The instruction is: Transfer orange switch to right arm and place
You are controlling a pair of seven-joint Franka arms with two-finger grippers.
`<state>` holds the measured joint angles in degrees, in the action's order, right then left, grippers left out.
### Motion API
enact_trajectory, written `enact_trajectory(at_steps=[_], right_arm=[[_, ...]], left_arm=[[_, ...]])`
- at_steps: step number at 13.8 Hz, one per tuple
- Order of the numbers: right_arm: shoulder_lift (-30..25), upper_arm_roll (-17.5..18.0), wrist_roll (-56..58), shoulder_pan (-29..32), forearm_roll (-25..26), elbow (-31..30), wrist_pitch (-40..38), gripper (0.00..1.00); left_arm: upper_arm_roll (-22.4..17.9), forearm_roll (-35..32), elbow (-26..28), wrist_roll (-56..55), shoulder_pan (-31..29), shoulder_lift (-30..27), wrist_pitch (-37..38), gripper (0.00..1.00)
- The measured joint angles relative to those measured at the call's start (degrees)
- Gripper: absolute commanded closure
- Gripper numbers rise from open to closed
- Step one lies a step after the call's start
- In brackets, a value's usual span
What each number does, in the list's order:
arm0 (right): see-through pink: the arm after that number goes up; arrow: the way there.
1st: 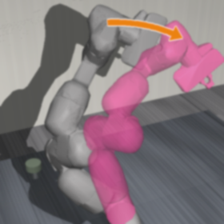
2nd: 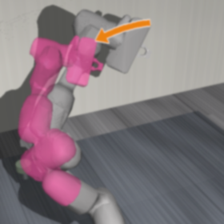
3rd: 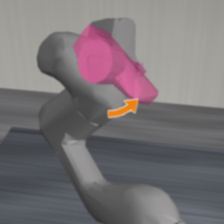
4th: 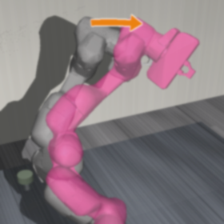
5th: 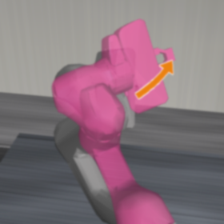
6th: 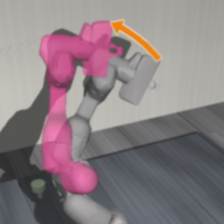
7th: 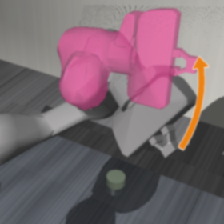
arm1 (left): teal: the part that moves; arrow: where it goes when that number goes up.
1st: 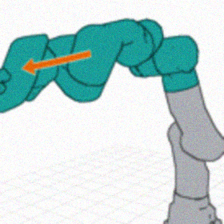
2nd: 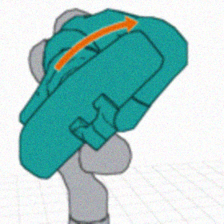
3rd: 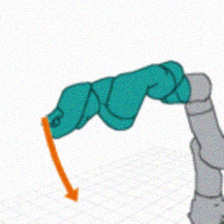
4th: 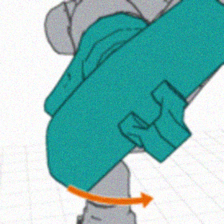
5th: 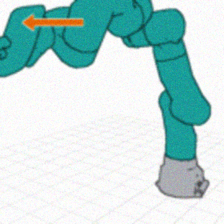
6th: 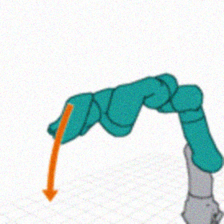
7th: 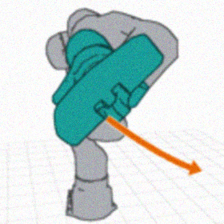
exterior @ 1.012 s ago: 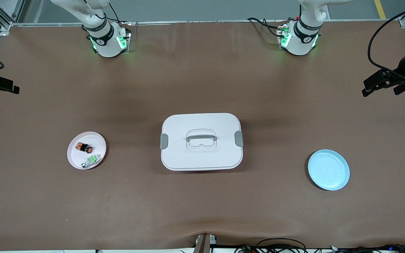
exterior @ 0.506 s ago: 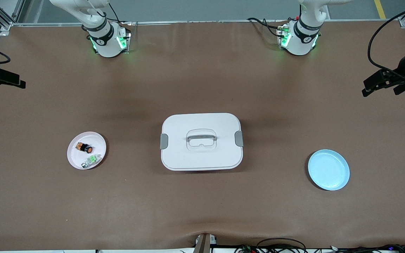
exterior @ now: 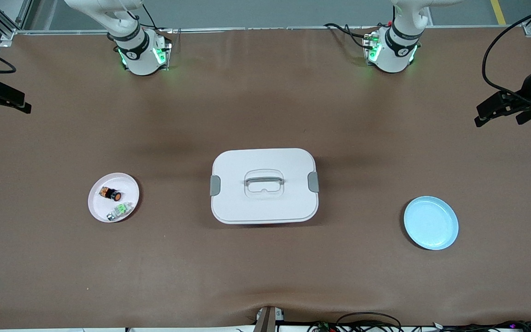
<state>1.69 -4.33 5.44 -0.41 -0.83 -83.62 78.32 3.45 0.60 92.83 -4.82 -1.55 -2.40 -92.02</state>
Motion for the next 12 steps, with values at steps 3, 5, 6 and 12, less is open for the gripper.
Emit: enact_trajectory(at_steps=[3,5,6,12], right_arm=[[-0.10,0.41,0.00,-0.17,0.06,0.00,0.21,0.00],[-0.21,0.32,0.00,-0.17,0.06,0.00,0.21,0.00],[-0.29,0.29,-0.01,-0.17,0.06,0.00,0.21,0.00],[-0.43,2.65,-0.02,3.02,0.02,0.00,0.20,0.00]], left_arm=[[0.00,0.00,0.00,0.00,0.00,0.00,0.00,0.00],[0.00,0.00,0.00,0.00,0.00,0.00,0.00,0.00],[0.00,0.00,0.00,0.00,0.00,0.00,0.00,0.00],[0.00,0.00,0.00,0.00,-0.01,0.02,0.00,0.00]])
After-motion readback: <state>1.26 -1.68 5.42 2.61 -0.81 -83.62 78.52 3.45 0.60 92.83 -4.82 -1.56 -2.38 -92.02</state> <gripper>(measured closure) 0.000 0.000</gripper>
